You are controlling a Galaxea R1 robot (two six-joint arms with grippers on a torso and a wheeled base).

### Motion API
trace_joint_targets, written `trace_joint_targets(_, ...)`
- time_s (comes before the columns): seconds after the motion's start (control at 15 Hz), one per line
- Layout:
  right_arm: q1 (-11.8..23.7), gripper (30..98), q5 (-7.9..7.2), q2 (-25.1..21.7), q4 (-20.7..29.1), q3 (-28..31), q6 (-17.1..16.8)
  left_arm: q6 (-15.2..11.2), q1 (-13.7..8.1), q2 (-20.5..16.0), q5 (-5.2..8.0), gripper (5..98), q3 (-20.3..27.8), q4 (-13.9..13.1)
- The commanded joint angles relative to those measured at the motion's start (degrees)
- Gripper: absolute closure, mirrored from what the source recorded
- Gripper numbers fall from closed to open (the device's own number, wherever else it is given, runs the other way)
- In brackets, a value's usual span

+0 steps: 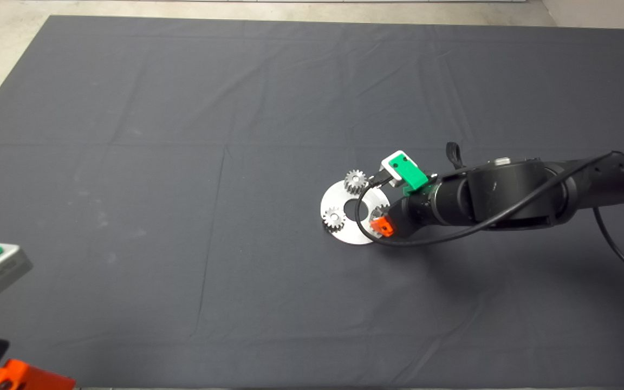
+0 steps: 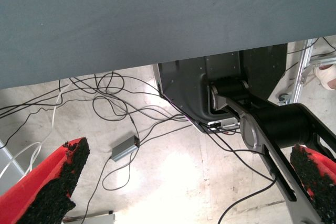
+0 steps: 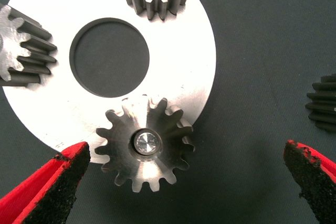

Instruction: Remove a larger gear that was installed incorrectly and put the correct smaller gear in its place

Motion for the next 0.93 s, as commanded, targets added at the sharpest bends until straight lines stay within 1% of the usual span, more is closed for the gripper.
trace_joint_targets(0.0, 0.81, 30.7, -1.34, 0.32, -1.78, 0.24, -0.19, -0.06, 0.01, -0.27, 0.33, 5.3, 0.67, -0.92)
trace_joint_targets(0.2, 0.25, 30.7, -0.99, 0.41, -1.78, -0.2, 0.16, -0.06, 0.01, -0.76, 0.24, 5.3, 0.76, -0.92)
trace_joint_targets(0.67, -0.51, 30.7, -0.82, 0.85, -1.78, -1.68, 0.34, -0.06, 0.01, -0.89, 0.24, 5.3, 0.76, -0.92)
trace_joint_targets(0.8, -0.51, 33.1, -0.82, 1.06, -1.78, -1.69, 0.25, -0.06, 0.01, -0.89, 0.24, 5.3, 0.76, -0.92)
trace_joint_targets(0.87, -0.6, 33.2, -0.82, 1.69, -1.78, -1.72, 0.07, -0.06, 0.07, -0.89, 0.24, 5.3, 0.76, -0.92)
